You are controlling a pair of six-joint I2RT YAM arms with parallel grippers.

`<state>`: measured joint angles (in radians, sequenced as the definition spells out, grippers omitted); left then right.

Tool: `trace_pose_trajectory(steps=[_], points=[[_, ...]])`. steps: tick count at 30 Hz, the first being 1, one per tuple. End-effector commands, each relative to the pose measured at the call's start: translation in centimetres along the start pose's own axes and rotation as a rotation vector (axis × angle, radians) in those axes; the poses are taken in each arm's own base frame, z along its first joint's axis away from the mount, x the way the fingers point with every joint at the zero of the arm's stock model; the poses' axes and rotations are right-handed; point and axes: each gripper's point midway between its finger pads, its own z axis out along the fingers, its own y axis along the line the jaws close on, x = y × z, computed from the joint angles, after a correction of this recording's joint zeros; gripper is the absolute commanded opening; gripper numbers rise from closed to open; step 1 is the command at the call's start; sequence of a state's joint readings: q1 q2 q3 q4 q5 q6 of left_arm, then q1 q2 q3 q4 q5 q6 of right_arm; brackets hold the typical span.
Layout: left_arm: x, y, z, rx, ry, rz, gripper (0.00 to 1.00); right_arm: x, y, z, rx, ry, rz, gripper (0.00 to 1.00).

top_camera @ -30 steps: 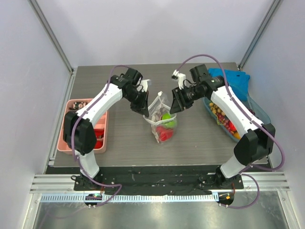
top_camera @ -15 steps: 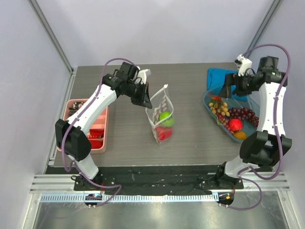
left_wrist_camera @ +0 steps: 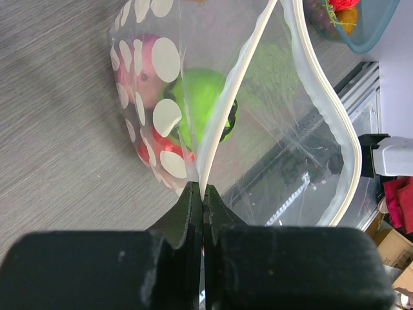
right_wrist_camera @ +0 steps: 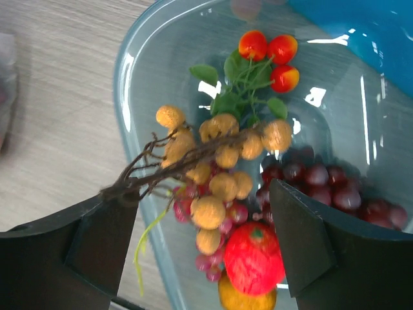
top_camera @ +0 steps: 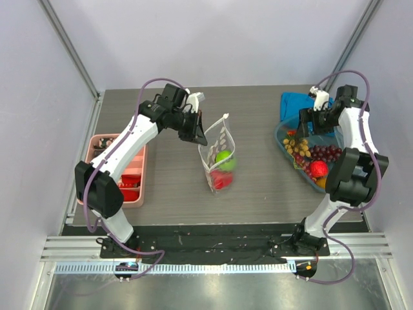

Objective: Place the food in the zip-top bag and seal the zipper
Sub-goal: Pick up the fake fruit from the bin.

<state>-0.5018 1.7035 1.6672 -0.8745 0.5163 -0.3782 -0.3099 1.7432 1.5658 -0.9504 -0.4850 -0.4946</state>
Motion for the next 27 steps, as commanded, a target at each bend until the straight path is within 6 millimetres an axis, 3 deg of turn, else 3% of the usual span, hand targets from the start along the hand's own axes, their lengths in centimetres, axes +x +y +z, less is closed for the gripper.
trace_pose_trajectory(steps=[1, 5, 6, 8, 11, 12, 13, 17, 20, 22, 27], points=[[-1.0, -1.0, -1.2, 0.025, -0.060, 0.046, 0.01, -2.6, -0.8, 1.6, 0.034, -0.060, -0.045, 0.85], [-0.7, -0.7, -1.2, 0.017, -0.054, 0.050, 0.01, -1.7, -0.4, 3.3, 0.024, -0.037, -0.047, 0.75], [-0.6, -0.6, -1.1, 0.013, -0.053, 0.047, 0.01, -1.7, -0.4, 3.4, 0.023, -0.035, -0.049, 0.62], [-0.6, -0.6, -1.0, 0.013, -0.051, 0.047, 0.01, -1.6, -0.2, 3.3, 0.021, -0.035, -0.046, 0.48], [-0.5, -0.7, -1.1, 0.014, -0.053, 0.049, 0.00, -2.3, 0.3, 1.7, 0.032, -0.068, -0.069, 0.21], [-0.6, -0.5, -1.1, 0.013, -0.053, 0.047, 0.00, -2.8, 0.5, 0.8, 0.042, -0.090, -0.085, 0.06], [-0.5, -0.5, -1.0, 0.012, -0.050, 0.046, 0.00, -3.1, 0.7, 0.2, 0.049, -0.102, -0.090, 0.01], [-0.7, -0.6, -1.1, 0.015, -0.055, 0.046, 0.00, -5.7, 2.1, -4.1, 0.056, -0.193, -0.110, 0.01], [-0.7, -0.7, -1.0, 0.019, -0.056, 0.046, 0.00, -8.6, 4.7, -8.4, 0.019, -0.303, -0.122, 0.01], [-0.7, -0.7, -1.0, 0.022, -0.055, 0.049, 0.00, -10.8, 8.0, -11.5, -0.075, -0.403, -0.138, 0.01], [-0.8, -0.8, -1.0, 0.026, -0.057, 0.055, 0.00, -13.5, 16.9, -16.9, -0.393, -0.573, -0.210, 0.01]])
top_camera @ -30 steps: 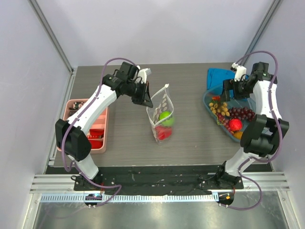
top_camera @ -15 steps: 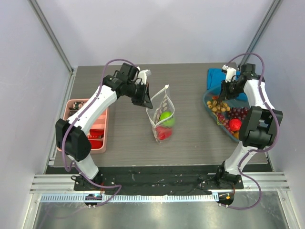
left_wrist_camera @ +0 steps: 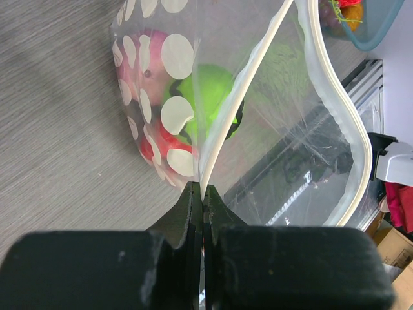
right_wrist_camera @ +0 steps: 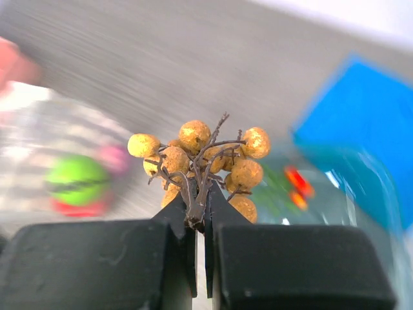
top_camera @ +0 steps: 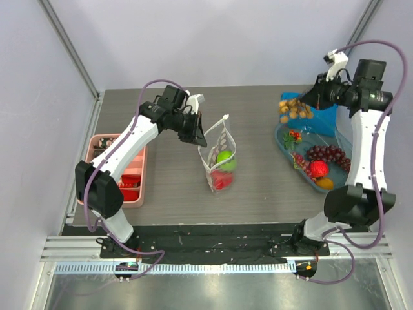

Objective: Place the food in the zip-top bag and seal the zipper
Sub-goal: Pick up the fake fruit from the bin, then place the fake fruit in the zipper food storage bag.

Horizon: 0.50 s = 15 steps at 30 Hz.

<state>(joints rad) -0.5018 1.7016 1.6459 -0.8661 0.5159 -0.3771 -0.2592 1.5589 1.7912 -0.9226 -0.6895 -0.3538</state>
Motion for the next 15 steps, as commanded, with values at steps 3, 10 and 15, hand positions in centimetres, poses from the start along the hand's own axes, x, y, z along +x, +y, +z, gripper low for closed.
trace_pose_trajectory(steps=[3, 10, 15], points=[[-1.1, -1.3, -1.4, 0.036, -0.062, 0.056, 0.00, -7.9, 14.8, -4.5, -0.474, -0.265, -0.061, 0.01], [-1.2, -1.5, -1.2, 0.052, -0.061, 0.054, 0.00, -7.7, 26.4, -3.7, -0.798, -0.343, -0.182, 0.01], [-1.3, -1.7, -1.2, 0.063, -0.059, 0.051, 0.00, -5.3, 30.5, -1.8, -0.913, -0.290, -0.238, 0.01]])
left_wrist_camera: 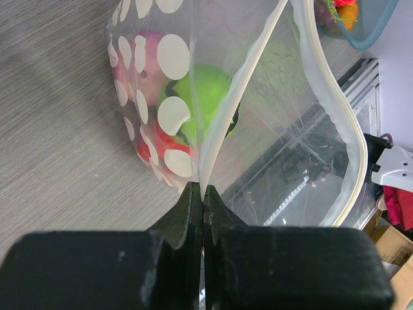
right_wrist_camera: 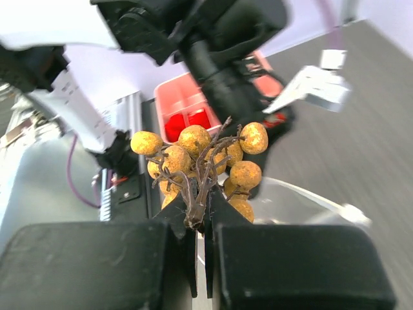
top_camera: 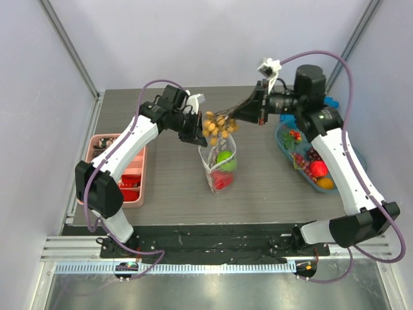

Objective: Place the food in the zip-top bag and seal the zipper
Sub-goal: Place the fake fruit in the zipper food storage bag.

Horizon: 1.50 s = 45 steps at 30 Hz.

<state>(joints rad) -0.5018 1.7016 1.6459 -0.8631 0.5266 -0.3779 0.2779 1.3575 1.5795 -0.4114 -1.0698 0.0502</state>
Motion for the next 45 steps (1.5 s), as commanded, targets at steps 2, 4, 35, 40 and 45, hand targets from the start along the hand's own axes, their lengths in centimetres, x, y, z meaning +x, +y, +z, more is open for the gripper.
trace_pose_trajectory(steps=[2, 4, 35, 40, 45], points=[[-1.4, -1.7, -1.4, 0.052, -0.061, 0.058, 0.00, 1.7, 1.0, 2.8, -0.090, 0.027, -0.063, 0.01], [-1.4, -1.8, -1.6, 0.052, -0.063, 0.063, 0.00, 3.8, 0.0, 3.0, -0.075, 0.076, -0.063, 0.01], [-1.4, -2.8, -2.0, 0.078, -0.072, 0.089, 0.00, 18.0, -4.1, 2.8, 0.090, 0.800, -0.434, 0.01], [-1.5, -2.6, -1.9, 0.071, -0.072, 0.087, 0.00, 21.0, -3.3, 1.4, 0.029, 0.931, -0.472, 0.01], [-1.7, -2.7, -1.8, 0.077, -0.074, 0.080, 0.00, 20.9, -1.8, 1.7, -0.055, 0.959, -0.561, 0.01]])
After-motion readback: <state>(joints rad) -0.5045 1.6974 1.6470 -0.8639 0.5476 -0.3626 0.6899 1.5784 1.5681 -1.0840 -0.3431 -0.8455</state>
